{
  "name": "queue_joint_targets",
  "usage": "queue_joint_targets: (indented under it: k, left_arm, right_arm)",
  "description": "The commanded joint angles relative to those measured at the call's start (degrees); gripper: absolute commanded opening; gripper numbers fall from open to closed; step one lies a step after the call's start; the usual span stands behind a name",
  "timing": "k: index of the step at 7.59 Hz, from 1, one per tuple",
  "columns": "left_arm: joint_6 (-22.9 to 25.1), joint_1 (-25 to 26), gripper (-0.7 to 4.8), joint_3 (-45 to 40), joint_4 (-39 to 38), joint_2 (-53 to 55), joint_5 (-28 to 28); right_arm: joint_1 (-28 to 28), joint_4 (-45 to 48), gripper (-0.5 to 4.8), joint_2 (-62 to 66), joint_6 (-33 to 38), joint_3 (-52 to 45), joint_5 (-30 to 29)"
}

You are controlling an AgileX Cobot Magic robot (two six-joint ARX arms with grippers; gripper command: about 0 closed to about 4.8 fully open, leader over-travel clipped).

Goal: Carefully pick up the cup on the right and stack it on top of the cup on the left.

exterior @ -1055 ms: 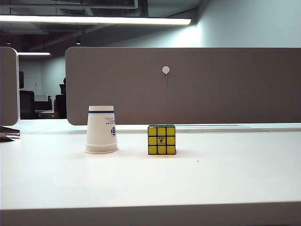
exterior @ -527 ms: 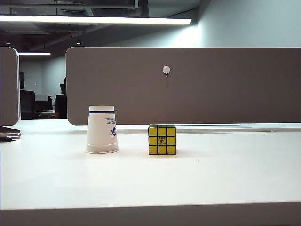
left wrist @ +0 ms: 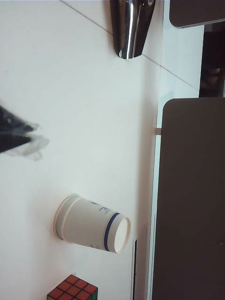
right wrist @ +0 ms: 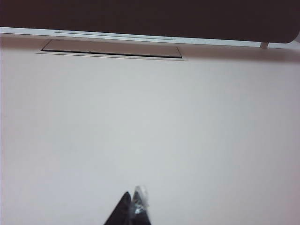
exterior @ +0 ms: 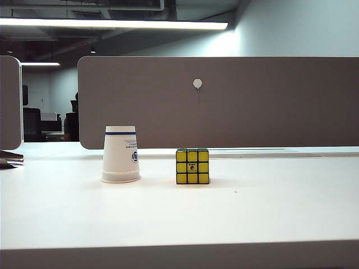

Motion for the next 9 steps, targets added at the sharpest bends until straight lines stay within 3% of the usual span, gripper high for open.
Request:
queue_joint_targets:
  k: [1, 9]
  left_arm:
    - [0.07, 0.0, -0.06, 0.09, 0.44, 0.02, 0.04]
    - [0.04, 0.0, -0.06, 0.09, 0.52, 0.02, 0.07]
  right_arm:
    - [0.09, 0.11, 0.0, -0.07, 0.63, 0.04, -3.61]
    - [0.24, 0.44, 0.0, -0.07, 2.19, 0.02, -11.67]
